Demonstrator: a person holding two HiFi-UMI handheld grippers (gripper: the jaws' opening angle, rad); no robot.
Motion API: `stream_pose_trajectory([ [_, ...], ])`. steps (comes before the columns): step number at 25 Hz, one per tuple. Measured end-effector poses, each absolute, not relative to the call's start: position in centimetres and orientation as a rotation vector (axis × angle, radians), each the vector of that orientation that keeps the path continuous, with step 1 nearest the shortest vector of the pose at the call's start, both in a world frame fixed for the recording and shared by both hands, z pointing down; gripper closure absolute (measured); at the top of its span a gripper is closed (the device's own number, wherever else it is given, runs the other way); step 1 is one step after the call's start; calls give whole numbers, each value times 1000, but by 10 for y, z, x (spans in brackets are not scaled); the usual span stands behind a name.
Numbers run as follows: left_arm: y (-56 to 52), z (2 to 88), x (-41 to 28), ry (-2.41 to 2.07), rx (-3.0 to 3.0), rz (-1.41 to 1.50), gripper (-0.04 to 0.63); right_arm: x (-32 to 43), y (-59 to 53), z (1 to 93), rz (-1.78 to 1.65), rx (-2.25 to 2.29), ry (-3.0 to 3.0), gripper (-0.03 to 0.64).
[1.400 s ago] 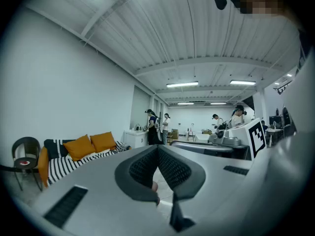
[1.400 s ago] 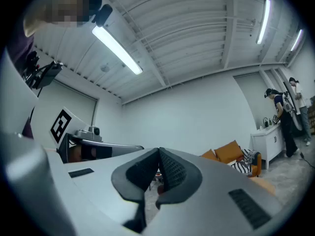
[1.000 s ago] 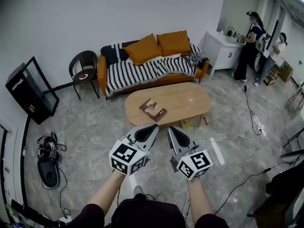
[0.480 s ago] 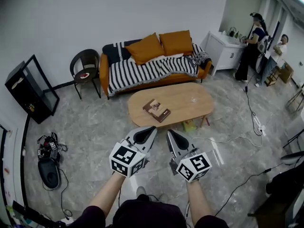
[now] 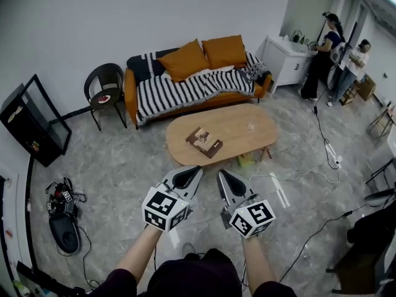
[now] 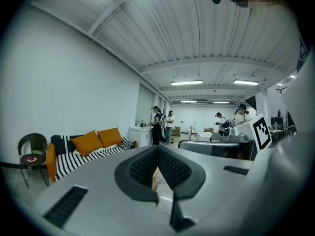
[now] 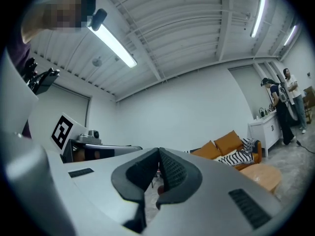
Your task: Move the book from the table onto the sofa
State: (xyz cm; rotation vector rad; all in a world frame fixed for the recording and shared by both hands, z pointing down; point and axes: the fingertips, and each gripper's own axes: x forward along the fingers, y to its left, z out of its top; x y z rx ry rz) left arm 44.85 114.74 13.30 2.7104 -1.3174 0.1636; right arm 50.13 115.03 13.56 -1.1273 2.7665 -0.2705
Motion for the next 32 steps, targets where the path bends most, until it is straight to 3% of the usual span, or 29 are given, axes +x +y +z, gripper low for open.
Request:
stream_pose_trajectory([
  [32, 982, 181, 472, -1332, 2591, 212, 580, 531, 977, 186, -424, -1099, 2804, 592],
])
